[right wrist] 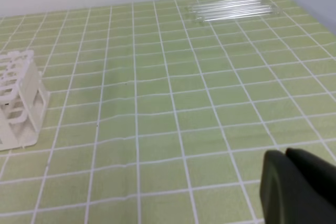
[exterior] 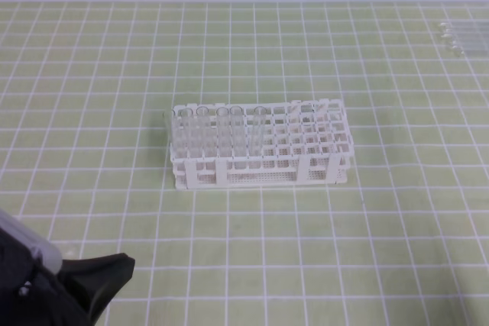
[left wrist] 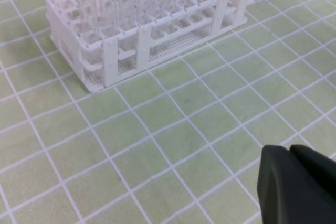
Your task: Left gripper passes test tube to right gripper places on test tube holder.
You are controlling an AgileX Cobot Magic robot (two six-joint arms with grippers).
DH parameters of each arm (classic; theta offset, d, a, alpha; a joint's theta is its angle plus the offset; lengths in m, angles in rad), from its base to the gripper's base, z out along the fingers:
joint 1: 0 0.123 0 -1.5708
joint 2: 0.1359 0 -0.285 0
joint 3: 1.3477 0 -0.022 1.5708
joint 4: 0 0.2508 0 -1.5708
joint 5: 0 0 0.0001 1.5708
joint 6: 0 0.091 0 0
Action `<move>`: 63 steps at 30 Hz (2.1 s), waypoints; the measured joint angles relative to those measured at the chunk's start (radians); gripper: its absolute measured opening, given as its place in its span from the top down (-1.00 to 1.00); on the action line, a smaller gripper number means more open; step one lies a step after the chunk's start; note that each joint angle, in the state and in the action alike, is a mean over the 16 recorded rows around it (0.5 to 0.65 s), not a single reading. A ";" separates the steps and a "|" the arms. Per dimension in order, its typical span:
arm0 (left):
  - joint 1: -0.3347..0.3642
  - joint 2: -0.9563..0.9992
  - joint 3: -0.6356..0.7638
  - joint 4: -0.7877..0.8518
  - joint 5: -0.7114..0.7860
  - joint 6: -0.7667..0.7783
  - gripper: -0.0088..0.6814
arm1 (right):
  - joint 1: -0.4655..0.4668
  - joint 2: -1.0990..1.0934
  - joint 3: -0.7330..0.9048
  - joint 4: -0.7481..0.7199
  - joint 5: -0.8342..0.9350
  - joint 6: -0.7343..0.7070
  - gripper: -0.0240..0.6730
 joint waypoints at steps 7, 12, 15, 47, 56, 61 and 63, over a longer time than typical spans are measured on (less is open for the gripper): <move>0.000 -0.001 -0.001 -0.002 0.000 0.000 0.98 | 0.000 -0.001 0.000 0.001 0.026 -0.001 0.98; 0.000 -0.001 -0.001 -0.002 0.000 0.000 0.98 | 0.000 -0.001 0.000 0.001 0.026 -0.001 0.98; 0.000 -0.001 -0.001 -0.002 0.000 0.000 0.98 | 0.000 -0.001 0.000 0.001 0.026 -0.001 0.98; 0.860 -0.520 0.132 -0.536 -0.313 0.893 0.98 | 0.000 -0.001 0.000 0.002 0.026 -0.001 0.98; 1.056 -0.640 0.329 -0.735 -0.415 1.082 0.98 | 0.000 -0.001 0.000 0.002 0.026 0.000 0.98; 1.068 -0.675 0.394 -0.752 -0.366 1.094 0.98 | 0.000 -0.001 0.000 0.002 0.026 0.001 0.98; 1.068 -0.682 0.409 -0.757 -0.343 1.096 0.98 | 0.000 -0.001 0.000 0.002 0.026 0.002 0.98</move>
